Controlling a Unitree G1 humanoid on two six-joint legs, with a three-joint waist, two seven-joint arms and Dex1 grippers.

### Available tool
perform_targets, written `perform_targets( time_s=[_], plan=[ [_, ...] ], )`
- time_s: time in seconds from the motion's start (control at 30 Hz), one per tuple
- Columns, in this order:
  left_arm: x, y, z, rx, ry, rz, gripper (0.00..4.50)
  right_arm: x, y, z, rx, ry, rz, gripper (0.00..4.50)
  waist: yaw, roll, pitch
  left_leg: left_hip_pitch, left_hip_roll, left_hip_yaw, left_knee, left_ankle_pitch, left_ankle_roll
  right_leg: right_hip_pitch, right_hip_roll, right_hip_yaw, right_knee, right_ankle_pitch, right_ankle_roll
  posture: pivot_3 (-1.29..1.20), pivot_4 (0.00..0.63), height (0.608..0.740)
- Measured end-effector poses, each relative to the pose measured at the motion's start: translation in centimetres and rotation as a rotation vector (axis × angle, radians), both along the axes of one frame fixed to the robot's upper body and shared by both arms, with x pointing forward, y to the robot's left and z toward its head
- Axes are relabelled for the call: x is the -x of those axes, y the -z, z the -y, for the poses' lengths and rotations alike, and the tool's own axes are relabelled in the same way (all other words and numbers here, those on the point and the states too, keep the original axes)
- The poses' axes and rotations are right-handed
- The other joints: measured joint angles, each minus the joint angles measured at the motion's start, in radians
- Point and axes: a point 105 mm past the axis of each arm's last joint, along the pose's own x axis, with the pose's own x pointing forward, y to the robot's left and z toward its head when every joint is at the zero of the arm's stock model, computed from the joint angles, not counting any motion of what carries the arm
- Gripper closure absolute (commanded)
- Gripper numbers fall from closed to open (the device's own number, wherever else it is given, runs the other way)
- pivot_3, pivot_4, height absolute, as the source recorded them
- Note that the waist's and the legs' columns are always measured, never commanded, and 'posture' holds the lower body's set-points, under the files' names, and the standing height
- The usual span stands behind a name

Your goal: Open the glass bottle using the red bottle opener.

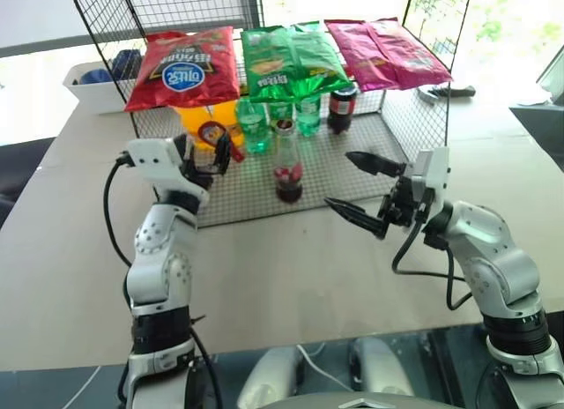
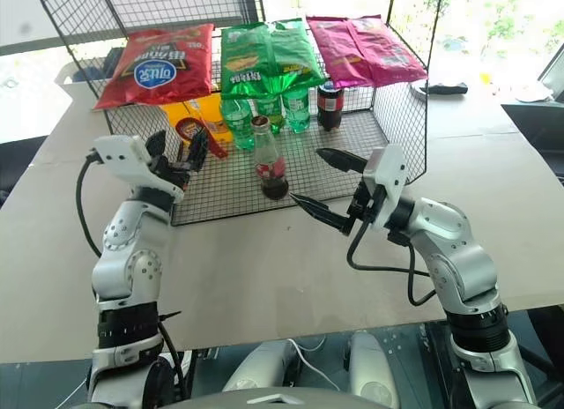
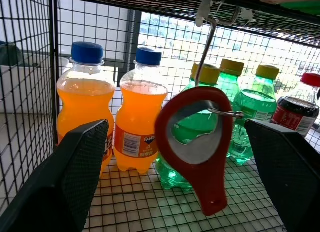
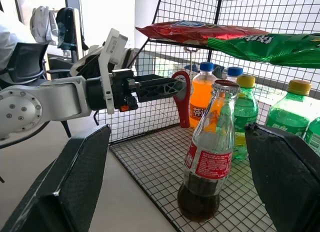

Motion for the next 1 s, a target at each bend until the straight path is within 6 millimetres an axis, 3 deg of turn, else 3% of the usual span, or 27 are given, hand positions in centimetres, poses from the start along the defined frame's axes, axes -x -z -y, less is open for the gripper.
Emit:
perform_targets(
  time_s=[0.27, 0.7, 0.8, 1.0],
  plan=[
    [-1.2, 1.3, 0.2, -0.030, 0.020, -0.047, 0.00, 0.0, 0.0, 0.1, 0.002, 0.007, 0.000, 0.19, -0.001, 0.000, 0.000, -0.006, 0.000, 0.000, 0.002, 0.000, 0.000, -0.006, 0.000, 0.001, 0.002, 0.000, 0.000, 0.00, 0.150, 0.734],
    [-2.4, 1.2, 1.5, -0.057, 0.032, -0.015, 0.00, 0.3, 0.0, 0.3, 0.003, 0.027, 0.000, 0.19, 0.000, 0.000, 0.000, -0.010, -0.001, -0.002, 0.012, 0.000, 0.000, -0.007, 0.000, -0.002, 0.006, 0.001, 0.000, 0.00, 0.150, 0.734],
    [-2.9, 0.9, 1.5, -0.050, 0.025, -0.005, 0.81, 0.3, 0.0, 0.4, 0.003, 0.034, -0.003, 0.00, 0.000, 0.000, 0.000, -0.010, -0.001, -0.002, 0.012, 0.000, 0.000, -0.007, 0.000, -0.002, 0.007, 0.001, 0.000, 0.00, 0.150, 0.734],
    [-3.1, 0.5, 1.3, -0.050, 0.004, 0.014, 3.79, 0.3, 0.1, 0.4, 0.004, 0.035, -0.011, 0.00, 0.000, 0.000, 0.000, -0.011, -0.001, -0.003, 0.012, 0.000, 0.000, -0.007, 0.000, -0.002, 0.006, 0.001, 0.000, 0.00, 0.150, 0.734]
  ],
)
